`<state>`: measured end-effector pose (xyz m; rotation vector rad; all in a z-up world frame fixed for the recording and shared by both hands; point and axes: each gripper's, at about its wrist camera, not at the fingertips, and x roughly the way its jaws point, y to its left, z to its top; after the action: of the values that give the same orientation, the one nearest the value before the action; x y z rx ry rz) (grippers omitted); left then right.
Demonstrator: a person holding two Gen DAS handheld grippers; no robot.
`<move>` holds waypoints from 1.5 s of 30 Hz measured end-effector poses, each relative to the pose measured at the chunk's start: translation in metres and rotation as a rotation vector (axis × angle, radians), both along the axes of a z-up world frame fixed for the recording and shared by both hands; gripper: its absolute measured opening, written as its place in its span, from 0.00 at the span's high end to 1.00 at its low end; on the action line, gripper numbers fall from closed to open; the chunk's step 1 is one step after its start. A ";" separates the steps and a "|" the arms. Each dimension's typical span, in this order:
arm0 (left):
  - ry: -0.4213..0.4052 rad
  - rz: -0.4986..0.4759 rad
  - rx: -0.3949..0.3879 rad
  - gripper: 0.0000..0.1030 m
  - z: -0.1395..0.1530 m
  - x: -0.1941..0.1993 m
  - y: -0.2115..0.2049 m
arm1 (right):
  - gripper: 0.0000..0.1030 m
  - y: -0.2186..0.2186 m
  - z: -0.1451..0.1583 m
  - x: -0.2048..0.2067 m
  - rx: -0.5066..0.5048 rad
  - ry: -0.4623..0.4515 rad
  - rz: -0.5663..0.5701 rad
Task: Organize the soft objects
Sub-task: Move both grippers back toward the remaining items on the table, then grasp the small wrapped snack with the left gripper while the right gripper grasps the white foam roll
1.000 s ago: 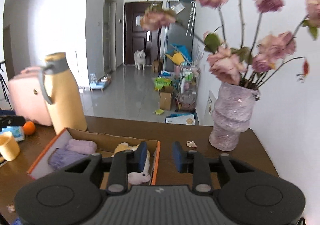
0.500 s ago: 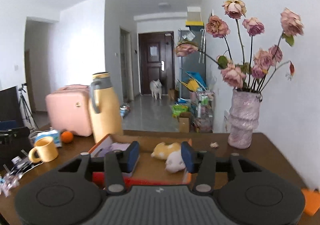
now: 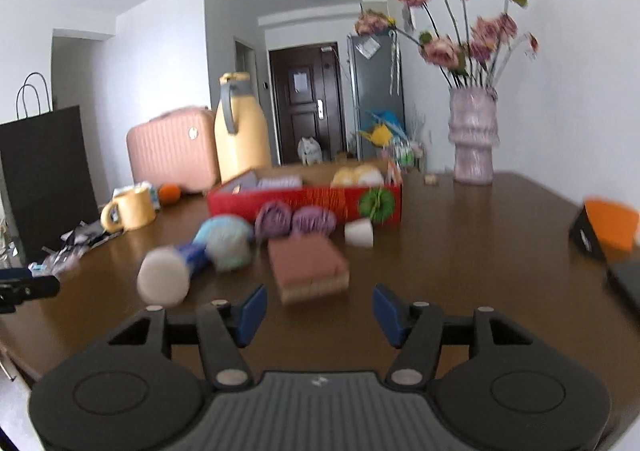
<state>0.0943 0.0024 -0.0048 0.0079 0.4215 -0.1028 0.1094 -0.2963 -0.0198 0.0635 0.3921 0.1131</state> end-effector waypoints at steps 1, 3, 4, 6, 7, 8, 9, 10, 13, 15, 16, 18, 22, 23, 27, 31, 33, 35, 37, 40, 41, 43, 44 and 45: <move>0.011 -0.004 -0.001 0.24 -0.004 -0.006 0.001 | 0.41 0.002 -0.006 -0.008 0.014 0.019 0.005; 0.033 -0.009 -0.008 0.24 -0.012 -0.014 0.006 | 0.41 0.006 -0.014 -0.018 0.037 0.059 0.024; 0.039 -0.011 -0.009 0.24 -0.015 -0.016 0.008 | 0.41 0.008 -0.016 -0.021 0.041 0.070 0.036; 0.049 -0.005 -0.006 0.24 -0.019 -0.017 0.012 | 0.41 0.013 -0.016 -0.024 0.030 0.074 0.048; 0.048 0.000 -0.009 0.24 -0.019 -0.016 0.013 | 0.41 0.015 -0.015 -0.025 0.020 0.070 0.047; 0.048 0.002 -0.015 0.24 -0.019 -0.014 0.014 | 0.41 0.017 -0.013 -0.024 0.011 0.064 0.045; 0.048 0.003 -0.023 0.24 -0.018 -0.012 0.016 | 0.41 0.018 -0.012 -0.023 0.004 0.061 0.044; 0.048 0.003 -0.029 0.24 -0.018 -0.010 0.016 | 0.41 0.020 -0.011 -0.022 0.000 0.061 0.044; 0.059 -0.003 -0.031 0.24 -0.019 -0.002 0.015 | 0.41 0.021 -0.009 -0.013 -0.004 0.070 0.038; 0.066 -0.010 -0.032 0.24 -0.019 0.003 0.014 | 0.41 0.021 -0.006 -0.006 0.000 0.069 0.037; 0.069 -0.015 -0.035 0.24 -0.019 0.007 0.014 | 0.41 0.021 -0.005 -0.002 0.004 0.071 0.041; 0.071 -0.022 -0.039 0.24 -0.018 0.016 0.013 | 0.41 0.024 -0.004 0.007 0.007 0.074 0.053; 0.068 -0.006 -0.034 0.24 -0.017 0.044 0.017 | 0.41 0.043 -0.003 0.035 0.013 0.083 0.125; 0.064 0.004 -0.025 0.24 -0.016 0.055 0.020 | 0.40 0.051 -0.003 0.043 0.010 0.088 0.152; 0.074 0.008 0.022 0.27 -0.016 0.107 0.031 | 0.32 0.095 -0.008 0.079 -0.015 0.109 0.281; 0.103 -0.014 0.060 0.32 -0.021 0.157 0.035 | 0.32 0.138 -0.016 0.116 -0.066 0.120 0.371; 0.131 -0.055 0.043 0.41 -0.024 0.182 0.036 | 0.32 0.153 -0.018 0.133 -0.088 0.127 0.379; 0.169 -0.076 0.022 0.52 -0.030 0.206 0.036 | 0.33 0.163 -0.021 0.146 -0.103 0.135 0.373; 0.202 -0.078 0.019 0.59 -0.036 0.225 0.035 | 0.46 0.166 -0.023 0.155 -0.109 0.157 0.382; 0.228 -0.093 0.009 0.76 -0.045 0.243 0.035 | 0.47 0.151 -0.019 0.156 -0.084 0.166 0.359; 0.236 -0.101 0.005 0.76 -0.047 0.246 0.034 | 0.47 0.144 -0.018 0.156 -0.080 0.166 0.335; 0.226 -0.120 0.010 0.76 -0.048 0.246 0.034 | 0.48 0.125 -0.015 0.157 -0.050 0.166 0.280; 0.226 -0.130 0.006 0.76 -0.048 0.245 0.034 | 0.48 0.117 -0.014 0.157 -0.029 0.167 0.252; 0.227 -0.137 -0.004 0.76 -0.048 0.244 0.033 | 0.48 0.110 -0.014 0.158 -0.013 0.169 0.232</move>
<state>0.3383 0.0358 -0.0525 0.0214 0.6477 -0.2405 0.2676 -0.1858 -0.0336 0.0150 0.5686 0.3353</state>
